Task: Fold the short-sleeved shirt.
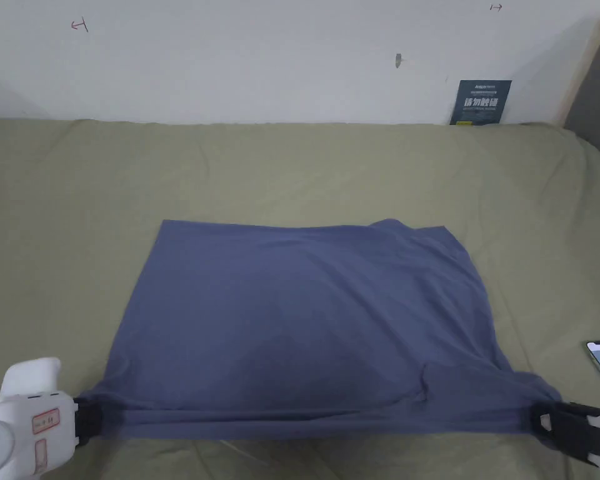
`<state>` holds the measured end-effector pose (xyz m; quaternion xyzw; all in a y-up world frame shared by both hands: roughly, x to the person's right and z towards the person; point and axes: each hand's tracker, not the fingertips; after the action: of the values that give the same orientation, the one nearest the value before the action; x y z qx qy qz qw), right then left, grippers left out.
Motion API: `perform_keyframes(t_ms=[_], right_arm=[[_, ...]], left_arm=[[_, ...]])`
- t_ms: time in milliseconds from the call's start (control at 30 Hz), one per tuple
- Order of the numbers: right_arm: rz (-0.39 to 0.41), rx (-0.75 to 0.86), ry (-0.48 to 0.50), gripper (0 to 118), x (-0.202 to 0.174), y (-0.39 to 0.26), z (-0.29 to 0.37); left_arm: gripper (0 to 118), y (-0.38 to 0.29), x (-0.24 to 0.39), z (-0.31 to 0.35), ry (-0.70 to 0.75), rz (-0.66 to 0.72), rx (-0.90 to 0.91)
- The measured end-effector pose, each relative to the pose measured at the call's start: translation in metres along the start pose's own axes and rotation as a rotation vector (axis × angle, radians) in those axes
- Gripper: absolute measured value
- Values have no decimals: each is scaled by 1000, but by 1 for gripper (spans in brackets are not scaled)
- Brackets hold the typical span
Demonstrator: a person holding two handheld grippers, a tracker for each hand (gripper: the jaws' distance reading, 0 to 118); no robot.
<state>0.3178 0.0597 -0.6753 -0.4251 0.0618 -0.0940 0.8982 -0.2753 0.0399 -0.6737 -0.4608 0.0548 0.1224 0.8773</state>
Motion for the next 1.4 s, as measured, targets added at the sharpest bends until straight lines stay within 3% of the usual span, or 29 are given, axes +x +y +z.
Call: perform_keyframes(t_ms=[133, 300, 467, 933, 967, 1000, 1033, 1067, 1100, 1133, 1200, 1233, 1267, 1367, 1400], right_arm=[[-45, 28, 1, 8, 5, 23, -3], [-17, 37, 11, 8, -3, 66, -21], [-38, 27, -6, 8, -3, 99, -49], [-114, -122, -69, 8, 9, 146, -158], [-130, -128, -80, 10, 10, 145, -164], [-143, -138, -94, 24, 11, 144, -170], [-163, -142, -106, 66, 11, 143, -173], [-174, -146, -123, 101, 12, 141, -173], [-175, -159, -135, 118, 13, 139, -175], [-169, -162, -140, 117, 14, 136, -174], [-123, -108, -163, 117, 13, 131, -156], [-120, -113, -160, 117, 13, 128, -149], [-108, -116, -170, 117, 11, 126, -141], [-61, -59, -159, 116, 9, 103, -110], [-43, -46, -158, 111, 6, 92, -100]], left_arm=[[5, 23, 4, -2, -12, 11, 32], [5, 57, 8, -8, -26, 18, 67], [5, 86, 14, -29, -29, 26, 74], [5, 136, 24, -115, -14, 82, 11], [5, 137, 25, -120, -13, 85, 8], [6, 138, 25, -125, -14, 91, -2], [26, 138, 24, -127, -21, 96, -2], [66, 136, 23, -128, -26, 109, 2], [107, 136, 24, -127, -12, 111, 4], [118, 135, 23, -127, 7, 104, -1], [115, 119, 24, -131, 58, 71, 41], [115, 77, 23, -150, 89, 59, 49], [115, 95, 16, -120, 94, 48, 53], [114, 52, 5, -114, 55, 60, 58], [112, 114, -29, -95, 22, 52, 42]])
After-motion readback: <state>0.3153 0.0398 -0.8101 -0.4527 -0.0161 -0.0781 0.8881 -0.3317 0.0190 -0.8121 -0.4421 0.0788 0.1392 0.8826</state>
